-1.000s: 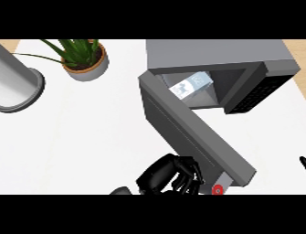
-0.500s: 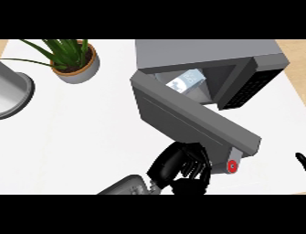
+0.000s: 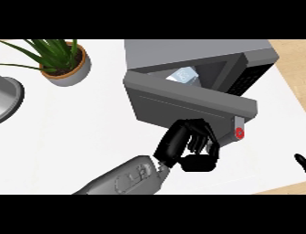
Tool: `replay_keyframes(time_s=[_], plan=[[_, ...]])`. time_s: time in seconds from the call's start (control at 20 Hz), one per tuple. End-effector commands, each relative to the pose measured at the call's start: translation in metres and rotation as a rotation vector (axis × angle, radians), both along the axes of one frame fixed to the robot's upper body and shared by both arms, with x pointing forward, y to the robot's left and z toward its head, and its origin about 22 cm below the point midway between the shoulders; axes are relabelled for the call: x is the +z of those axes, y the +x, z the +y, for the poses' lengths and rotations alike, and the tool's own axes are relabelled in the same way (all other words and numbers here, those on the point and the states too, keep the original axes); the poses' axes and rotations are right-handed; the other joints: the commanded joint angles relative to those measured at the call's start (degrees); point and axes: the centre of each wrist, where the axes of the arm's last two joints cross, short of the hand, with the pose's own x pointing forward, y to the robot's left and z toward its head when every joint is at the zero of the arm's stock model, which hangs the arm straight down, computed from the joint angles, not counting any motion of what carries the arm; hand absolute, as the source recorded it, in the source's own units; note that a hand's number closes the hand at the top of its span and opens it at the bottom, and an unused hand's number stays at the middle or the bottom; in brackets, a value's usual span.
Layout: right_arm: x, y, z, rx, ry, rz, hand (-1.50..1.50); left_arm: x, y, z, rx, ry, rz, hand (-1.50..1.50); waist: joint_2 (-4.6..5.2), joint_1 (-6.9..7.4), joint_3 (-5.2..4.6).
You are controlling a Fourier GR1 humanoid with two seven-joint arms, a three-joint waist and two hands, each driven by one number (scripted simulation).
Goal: Pick up the milk, place it into the microwave and close the microwave
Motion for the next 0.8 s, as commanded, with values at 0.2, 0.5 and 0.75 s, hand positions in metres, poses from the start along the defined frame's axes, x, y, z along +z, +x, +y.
replay_keyframes(time_s=[0.2,0.5,0.75], plan=[[0.018,0.0,0.006,0.008,0.005,0.001,-1.5,0.027,0.041,-0.006,0.121,-0.042,-0.047,1.5,0.7,-2.03,0.05],[0.024,-0.001,0.006,0.02,-0.006,0.026,-1.5,0.039,0.067,-0.003,0.171,-0.075,-0.028,1.5,1.28,-3.09,0.1],[0.035,0.008,0.001,0.001,-0.008,-0.004,-1.5,0.044,0.08,0.001,0.189,-0.115,-0.019,1.5,1.75,-2.62,0.11]])
